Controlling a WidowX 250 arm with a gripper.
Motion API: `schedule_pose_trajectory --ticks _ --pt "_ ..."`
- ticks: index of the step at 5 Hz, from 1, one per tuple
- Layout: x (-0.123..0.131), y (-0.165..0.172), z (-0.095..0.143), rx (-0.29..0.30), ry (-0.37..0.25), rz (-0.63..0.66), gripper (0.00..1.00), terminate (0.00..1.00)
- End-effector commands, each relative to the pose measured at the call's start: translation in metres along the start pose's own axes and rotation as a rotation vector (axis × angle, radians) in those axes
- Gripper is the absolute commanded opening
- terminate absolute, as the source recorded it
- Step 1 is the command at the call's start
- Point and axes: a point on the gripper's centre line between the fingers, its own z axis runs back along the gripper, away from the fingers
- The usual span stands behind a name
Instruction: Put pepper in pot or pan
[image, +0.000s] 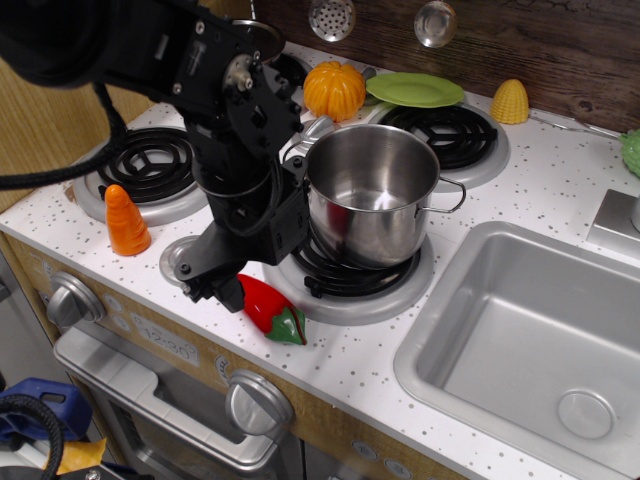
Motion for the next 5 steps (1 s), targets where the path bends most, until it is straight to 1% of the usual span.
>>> schedule_pose_trajectory --ticks 1,4,5 --pt "0.0 0.0 0.0 0.0 0.0 0.0 1.0 0.0" --pt "-0.011 -0.012 -0.045 0.084 -0.045 -0.013 1.0 0.0" --pt "-0.012 -0.014 -0.053 0.099 -0.062 -0.009 1.0 0.0"
